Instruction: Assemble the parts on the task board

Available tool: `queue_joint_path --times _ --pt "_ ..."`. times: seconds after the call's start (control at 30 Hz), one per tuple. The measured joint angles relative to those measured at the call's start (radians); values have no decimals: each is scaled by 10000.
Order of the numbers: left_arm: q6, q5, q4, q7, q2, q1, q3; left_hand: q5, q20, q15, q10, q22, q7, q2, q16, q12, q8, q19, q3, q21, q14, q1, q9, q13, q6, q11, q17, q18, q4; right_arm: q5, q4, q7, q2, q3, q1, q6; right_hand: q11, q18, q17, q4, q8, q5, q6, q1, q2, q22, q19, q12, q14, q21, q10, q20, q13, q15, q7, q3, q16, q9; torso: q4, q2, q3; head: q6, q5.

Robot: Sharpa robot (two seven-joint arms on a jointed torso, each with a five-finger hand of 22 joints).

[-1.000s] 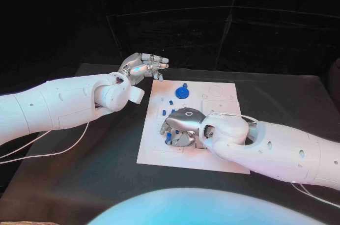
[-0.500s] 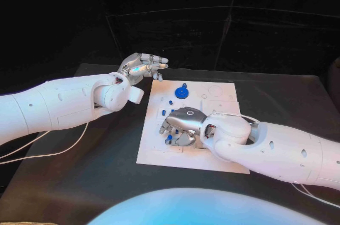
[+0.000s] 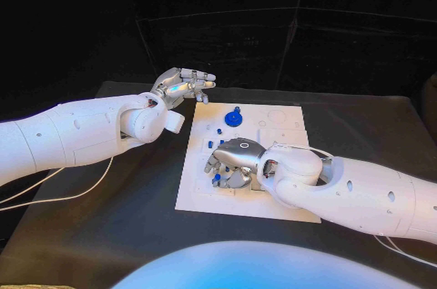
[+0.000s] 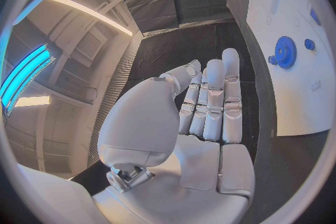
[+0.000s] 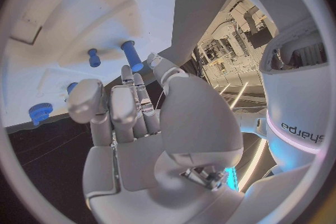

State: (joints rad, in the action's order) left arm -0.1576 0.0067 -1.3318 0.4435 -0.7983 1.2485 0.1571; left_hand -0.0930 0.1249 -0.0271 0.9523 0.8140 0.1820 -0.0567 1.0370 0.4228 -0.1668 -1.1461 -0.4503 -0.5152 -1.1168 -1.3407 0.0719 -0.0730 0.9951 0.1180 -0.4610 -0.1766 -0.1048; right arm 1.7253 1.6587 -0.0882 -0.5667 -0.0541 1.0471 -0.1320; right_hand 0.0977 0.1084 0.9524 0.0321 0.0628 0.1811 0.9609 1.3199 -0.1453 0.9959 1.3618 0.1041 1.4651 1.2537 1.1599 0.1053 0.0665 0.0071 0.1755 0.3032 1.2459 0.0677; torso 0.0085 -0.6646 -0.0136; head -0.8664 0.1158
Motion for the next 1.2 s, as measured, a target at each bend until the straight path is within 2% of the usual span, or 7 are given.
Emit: queue_joint_path --times 0.03,0.53,0.6,0.67,0.9,1.03,1.2 --pt "0 0 0 -1 0 0 0 0 0 0 0 0 0 0 0 0 0 0 0 0 0 0 0 0 0 0 0 0 0 0 -7 -10 -3 0 0 9 9 0 -63 12 0 0 -39 0 0 -61 0 -36 0 -51 -109 0 -9 0 -39 -39 -53 0 0 0 0 -1 0" --pt "5 0 -1 -17 -8 0 0 0 0 0 0 1 0 0 0 0 0 0 0 0 0 0 0 -1 0 0 -1 -1 0 117 -42 -233 -96 -1 0 228 20 1 -124 -18 0 -2 -43 52 52 -97 -38 -36 0 -76 -147 38 0 0 -43 -121 -60 -1 1 2 0 -12 7" --pt "6 0 -1 -18 -8 0 0 0 0 0 0 1 0 0 0 0 0 0 0 0 0 0 0 -1 0 0 -1 0 0 131 -42 -254 -100 -1 0 261 -54 0 -124 -1 0 -3 -43 52 52 -77 -38 31 0 -76 -64 38 18 0 -43 -138 -59 -2 1 2 0 -12 7" --pt "6 0 -1 -20 -9 0 0 0 0 0 0 1 0 0 0 0 0 0 0 0 0 0 0 -2 0 0 -2 0 0 140 -39 -265 -101 -1 0 286 -29 1 -123 8 0 -3 -43 81 81 -67 -38 40 0 -77 20 38 26 0 -43 -146 -60 -2 1 2 0 -12 7" --pt "8 0 2 -23 -7 0 0 0 0 0 0 2 0 0 0 0 0 0 0 0 0 0 0 7 0 0 -2 0 0 160 -19 -276 -76 -1 0 331 -104 1 -83 34 17 -3 -43 131 130 16 -38 109 0 -76 235 38 37 0 -43 -172 -60 8 4 3 -1 -10 -5" --pt "9 0 6 -24 -5 0 0 0 0 0 0 2 0 0 0 -1 0 0 0 0 0 0 0 6 0 0 -2 0 0 161 -1 -269 -74 -1 0 342 -146 1 -42 34 36 -3 -37 135 134 63 1 156 37 -31 326 0 46 -37 -111 -172 -59 8 4 4 -1 -8 -5" --pt "10 0 10 -26 -3 0 0 0 0 0 0 3 0 0 0 -1 0 0 0 0 0 0 0 6 0 0 -2 0 0 150 27 -251 -73 -1 -1 350 -155 1 2 34 36 -4 -40 171 170 98 0 156 -1 -30 390 0 46 -75 -113 -172 -23 7 4 4 -1 -8 -16"
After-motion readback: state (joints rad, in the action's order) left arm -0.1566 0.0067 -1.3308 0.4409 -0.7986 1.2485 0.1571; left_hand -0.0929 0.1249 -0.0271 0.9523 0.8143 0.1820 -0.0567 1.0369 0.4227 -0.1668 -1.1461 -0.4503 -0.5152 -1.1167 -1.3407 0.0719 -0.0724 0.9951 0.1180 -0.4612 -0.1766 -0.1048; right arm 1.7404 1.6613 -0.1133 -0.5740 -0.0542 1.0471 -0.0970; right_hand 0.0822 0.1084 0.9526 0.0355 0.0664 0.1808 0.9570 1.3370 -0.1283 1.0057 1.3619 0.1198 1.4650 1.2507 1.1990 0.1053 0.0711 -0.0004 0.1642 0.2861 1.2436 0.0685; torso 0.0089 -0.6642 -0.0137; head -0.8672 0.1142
